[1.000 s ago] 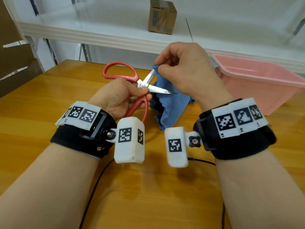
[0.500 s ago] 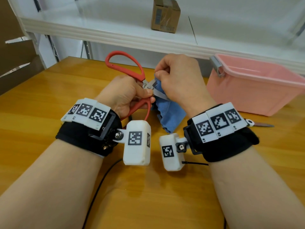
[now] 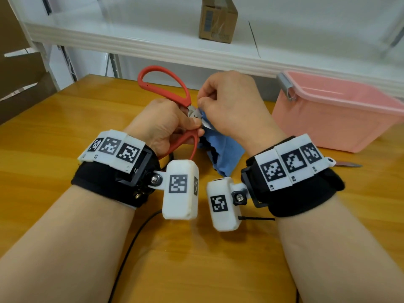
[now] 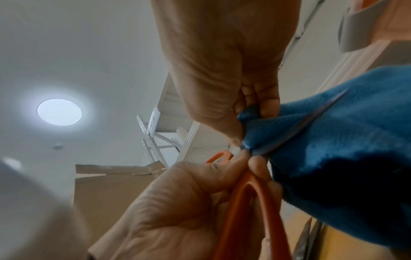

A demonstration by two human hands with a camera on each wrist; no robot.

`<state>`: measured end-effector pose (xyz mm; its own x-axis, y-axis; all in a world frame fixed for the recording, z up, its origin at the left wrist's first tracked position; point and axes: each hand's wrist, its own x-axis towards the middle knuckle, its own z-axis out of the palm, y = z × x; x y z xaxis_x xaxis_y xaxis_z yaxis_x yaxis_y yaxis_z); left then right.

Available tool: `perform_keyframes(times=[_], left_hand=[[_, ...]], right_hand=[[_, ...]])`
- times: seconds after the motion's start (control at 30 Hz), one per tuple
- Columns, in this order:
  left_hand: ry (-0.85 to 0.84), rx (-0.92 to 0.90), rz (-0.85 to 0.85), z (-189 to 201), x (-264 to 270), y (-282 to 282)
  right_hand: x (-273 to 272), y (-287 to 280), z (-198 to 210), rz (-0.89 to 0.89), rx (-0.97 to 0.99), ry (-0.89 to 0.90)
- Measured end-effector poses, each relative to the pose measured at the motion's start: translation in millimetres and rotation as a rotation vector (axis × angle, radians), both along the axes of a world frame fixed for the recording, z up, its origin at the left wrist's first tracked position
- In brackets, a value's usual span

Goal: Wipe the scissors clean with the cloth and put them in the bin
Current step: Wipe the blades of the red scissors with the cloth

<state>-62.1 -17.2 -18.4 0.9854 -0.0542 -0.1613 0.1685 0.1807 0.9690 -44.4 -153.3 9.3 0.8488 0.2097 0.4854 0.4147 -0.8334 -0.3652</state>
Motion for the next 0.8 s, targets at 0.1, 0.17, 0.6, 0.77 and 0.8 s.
perform_keyframes(times=[0.1,0.17,0.6,0.77,0.8], left_hand=[[0.005,0.011,0.008,-2,2,-2],[0.006,0.008,0.005,-2,2,-2],[-0.002,-0.032,-0.017,-2,5,2],[0.012,-0.051,-0.059,0,5,10],[0.017,-0.051,-0.068,0,4,11]], right_hand=[[4,-6,-1,-0.07,0.058,-0.012],[5,-11,0,-0.094,0.085,-0.022],[12,-15,3,0.007,0.158,-0.034],[13,-30,11,0.095,0.493,-0.012],[14,-34,12,0.1,0.522,-0.01]])
